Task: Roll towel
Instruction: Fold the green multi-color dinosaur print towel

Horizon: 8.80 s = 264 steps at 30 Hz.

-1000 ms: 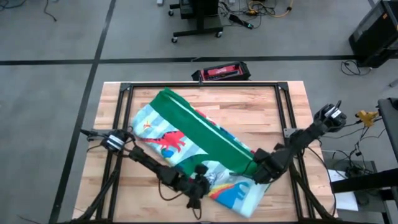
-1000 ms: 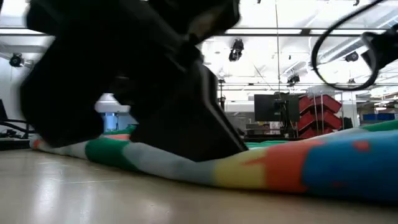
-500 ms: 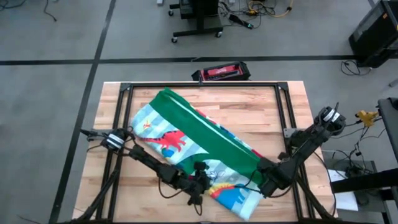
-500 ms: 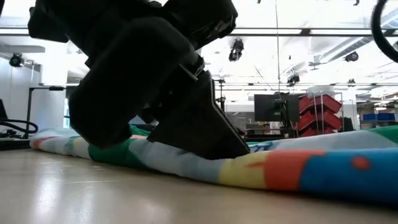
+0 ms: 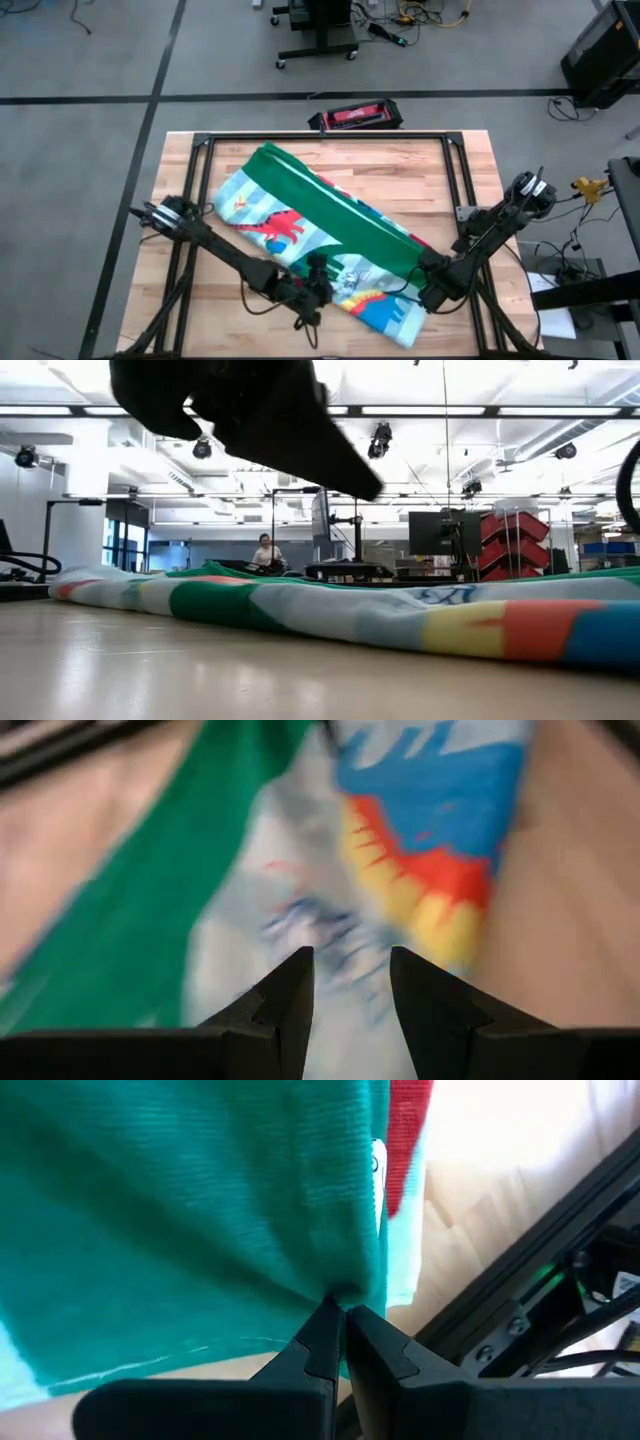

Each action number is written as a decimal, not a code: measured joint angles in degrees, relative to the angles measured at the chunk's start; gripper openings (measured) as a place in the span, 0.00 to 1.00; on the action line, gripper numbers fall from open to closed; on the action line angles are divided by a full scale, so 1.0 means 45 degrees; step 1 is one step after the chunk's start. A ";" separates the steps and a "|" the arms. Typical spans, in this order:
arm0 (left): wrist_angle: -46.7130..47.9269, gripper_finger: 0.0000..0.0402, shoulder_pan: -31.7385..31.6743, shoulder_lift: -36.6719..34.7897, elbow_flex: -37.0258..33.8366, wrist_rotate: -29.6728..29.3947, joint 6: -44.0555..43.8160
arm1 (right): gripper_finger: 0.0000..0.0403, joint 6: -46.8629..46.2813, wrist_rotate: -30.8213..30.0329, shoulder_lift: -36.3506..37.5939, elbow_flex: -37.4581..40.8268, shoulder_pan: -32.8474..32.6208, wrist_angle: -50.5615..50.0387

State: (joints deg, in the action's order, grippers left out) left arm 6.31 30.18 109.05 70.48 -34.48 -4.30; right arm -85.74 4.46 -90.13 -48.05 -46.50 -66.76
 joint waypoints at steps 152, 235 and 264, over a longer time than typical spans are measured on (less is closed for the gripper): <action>-0.1970 0.30 -0.0133 0.5728 0.5891 0.1770 -0.3683 | 0.00 -0.4945 -0.6836 -0.0053 0.0363 -0.3431 0.1536; -0.1283 0.30 -0.0394 0.5495 0.6649 0.1992 -0.3597 | 0.00 -0.5051 -0.5194 0.0530 0.0593 -0.3614 0.1232; -0.1297 0.30 -0.0394 0.5518 0.6644 0.1992 -0.3584 | 0.00 -0.5366 -0.4195 -0.0214 0.1559 -0.3643 0.2700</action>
State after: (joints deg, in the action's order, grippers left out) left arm 0.47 28.40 133.88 100.38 -25.52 -20.43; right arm -109.89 -14.42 -91.09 -41.04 -62.89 -54.61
